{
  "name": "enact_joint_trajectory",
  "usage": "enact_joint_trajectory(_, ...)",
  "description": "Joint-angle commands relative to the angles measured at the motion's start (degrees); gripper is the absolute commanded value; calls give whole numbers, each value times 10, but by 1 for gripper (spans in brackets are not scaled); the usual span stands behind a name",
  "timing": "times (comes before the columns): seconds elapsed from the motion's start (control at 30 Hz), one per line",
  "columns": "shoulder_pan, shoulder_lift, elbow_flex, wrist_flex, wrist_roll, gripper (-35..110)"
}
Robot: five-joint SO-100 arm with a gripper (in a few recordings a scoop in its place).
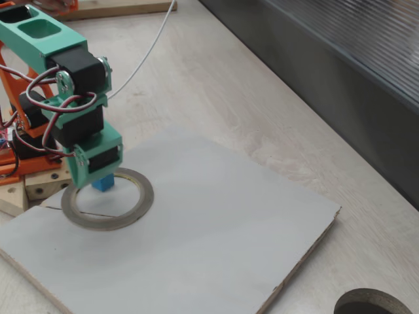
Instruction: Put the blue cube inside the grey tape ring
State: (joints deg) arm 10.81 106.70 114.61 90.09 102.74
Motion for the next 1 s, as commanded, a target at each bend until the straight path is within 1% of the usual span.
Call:
enact_joint_trajectory(0.0, 6, 68, -6, -17, 8, 0)
enact_joint_trajectory(0.17, 7, 117, -6, -16, 9, 0)
enact_joint_trajectory(0.73, 18, 121, -9, -2, 10, 0)
enact_joint_trajectory(0.8, 38, 120, -32, 29, 10, 0)
enact_joint_trajectory(0.87, 54, 112, -83, 81, 10, 0)
enact_joint_trajectory(0.97, 57, 110, -146, 135, 10, 0)
